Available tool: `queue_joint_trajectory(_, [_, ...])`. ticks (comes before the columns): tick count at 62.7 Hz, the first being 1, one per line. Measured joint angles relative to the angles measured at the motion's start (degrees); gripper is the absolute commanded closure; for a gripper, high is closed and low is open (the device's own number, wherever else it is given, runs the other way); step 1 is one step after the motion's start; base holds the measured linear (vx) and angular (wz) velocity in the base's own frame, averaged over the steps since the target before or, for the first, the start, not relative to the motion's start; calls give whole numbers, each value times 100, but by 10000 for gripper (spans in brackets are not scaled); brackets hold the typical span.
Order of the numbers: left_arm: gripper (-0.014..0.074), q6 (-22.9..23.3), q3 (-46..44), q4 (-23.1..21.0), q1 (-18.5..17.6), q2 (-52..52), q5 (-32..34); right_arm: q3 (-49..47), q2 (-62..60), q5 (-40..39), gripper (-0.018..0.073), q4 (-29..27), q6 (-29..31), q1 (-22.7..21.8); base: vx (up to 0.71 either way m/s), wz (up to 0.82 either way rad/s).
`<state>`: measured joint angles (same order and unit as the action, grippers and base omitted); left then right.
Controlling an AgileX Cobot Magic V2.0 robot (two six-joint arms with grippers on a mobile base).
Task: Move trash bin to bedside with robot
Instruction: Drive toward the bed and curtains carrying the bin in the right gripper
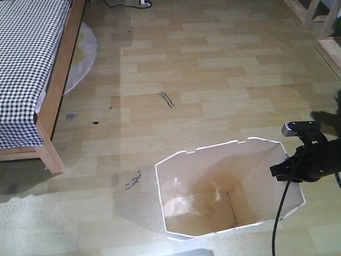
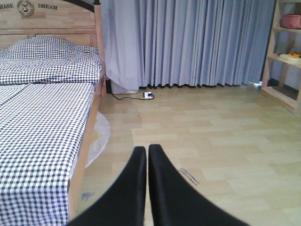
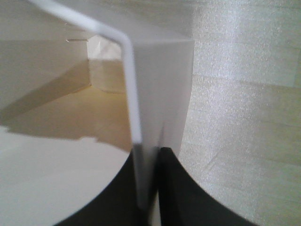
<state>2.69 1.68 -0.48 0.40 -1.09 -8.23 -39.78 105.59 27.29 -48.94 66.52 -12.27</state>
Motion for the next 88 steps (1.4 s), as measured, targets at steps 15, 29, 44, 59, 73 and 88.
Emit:
queue_joint_trajectory(15, [602, 0, 0, 0, 0, 0, 0, 0, 0, 0, 565, 0, 0, 0, 40, 7])
queue_joint_trajectory(29, [602, 0, 0, 0, 0, 0, 0, 0, 0, 0, 565, 0, 0, 0, 42, 8])
queue_joint_trajectory(44, [602, 0, 0, 0, 0, 0, 0, 0, 0, 0, 565, 0, 0, 0, 43, 5])
queue_joint_trajectory(59, [602, 0, 0, 0, 0, 0, 0, 0, 0, 0, 565, 0, 0, 0, 44, 1])
queue_joint_trajectory(73, [602, 0, 0, 0, 0, 0, 0, 0, 0, 0, 565, 0, 0, 0, 44, -3])
queue_joint_trajectory(88, [602, 0, 0, 0, 0, 0, 0, 0, 0, -6, 565, 0, 0, 0, 42, -1])
